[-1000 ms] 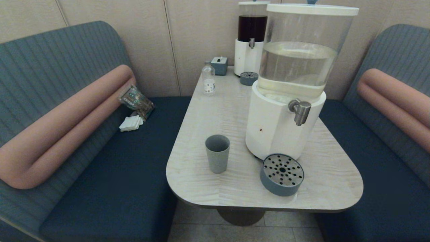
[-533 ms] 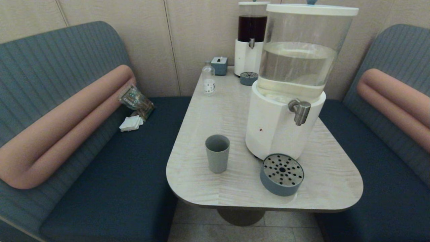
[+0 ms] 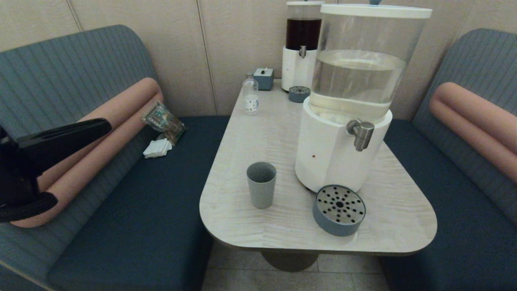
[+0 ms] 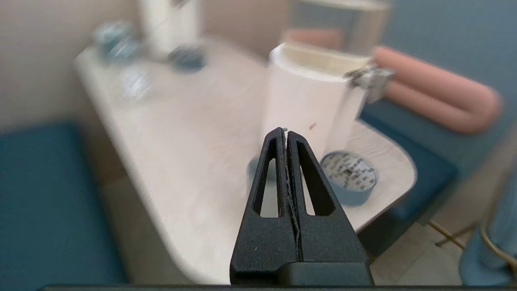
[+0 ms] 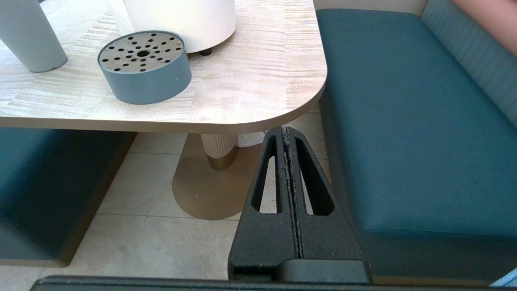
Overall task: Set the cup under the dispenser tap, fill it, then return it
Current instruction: Pick up the cup
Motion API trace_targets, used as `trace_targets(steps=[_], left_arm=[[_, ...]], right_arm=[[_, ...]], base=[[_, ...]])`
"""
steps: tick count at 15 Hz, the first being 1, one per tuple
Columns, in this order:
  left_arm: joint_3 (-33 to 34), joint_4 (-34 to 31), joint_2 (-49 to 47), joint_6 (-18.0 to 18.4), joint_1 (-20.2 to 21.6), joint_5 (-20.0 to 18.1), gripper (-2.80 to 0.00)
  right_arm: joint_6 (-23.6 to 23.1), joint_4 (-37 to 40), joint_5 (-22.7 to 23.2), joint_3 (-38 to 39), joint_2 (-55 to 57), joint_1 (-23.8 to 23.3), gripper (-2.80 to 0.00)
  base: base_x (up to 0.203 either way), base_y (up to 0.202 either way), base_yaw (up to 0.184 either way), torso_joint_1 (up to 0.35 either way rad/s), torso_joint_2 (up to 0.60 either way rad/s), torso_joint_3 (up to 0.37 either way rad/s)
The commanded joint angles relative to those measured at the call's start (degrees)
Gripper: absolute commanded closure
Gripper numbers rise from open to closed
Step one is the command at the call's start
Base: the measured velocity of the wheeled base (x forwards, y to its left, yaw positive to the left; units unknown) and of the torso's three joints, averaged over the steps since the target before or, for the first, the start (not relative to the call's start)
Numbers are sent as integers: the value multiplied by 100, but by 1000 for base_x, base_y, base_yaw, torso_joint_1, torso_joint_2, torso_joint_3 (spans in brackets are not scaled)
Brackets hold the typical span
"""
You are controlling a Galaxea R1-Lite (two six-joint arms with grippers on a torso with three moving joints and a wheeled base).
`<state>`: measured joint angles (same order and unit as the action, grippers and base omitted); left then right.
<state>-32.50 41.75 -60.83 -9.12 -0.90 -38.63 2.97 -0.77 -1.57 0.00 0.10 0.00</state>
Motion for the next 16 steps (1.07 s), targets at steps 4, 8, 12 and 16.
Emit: trace_targets(steps=[4,8,12,16], left_arm=[[155,746,-883,15,20,-606,0],[356,1250,-1284,66,57,-817,0],[602,2844,-2358,99,120,-856,0],[686,4190,-3584,202,125,-865,-280]], right_arm=[[1,-2,-1,1,8,0,0],[1,-2,-1,0,8,0,0],[1,-2,-1,0,8,0,0],[1,-2,-1,0,8,0,0]], base=[[0,0,0,0,0,0],[0,0,0,0,0,0],[0,0,0,0,0,0],[0,0,0,0,0,0]])
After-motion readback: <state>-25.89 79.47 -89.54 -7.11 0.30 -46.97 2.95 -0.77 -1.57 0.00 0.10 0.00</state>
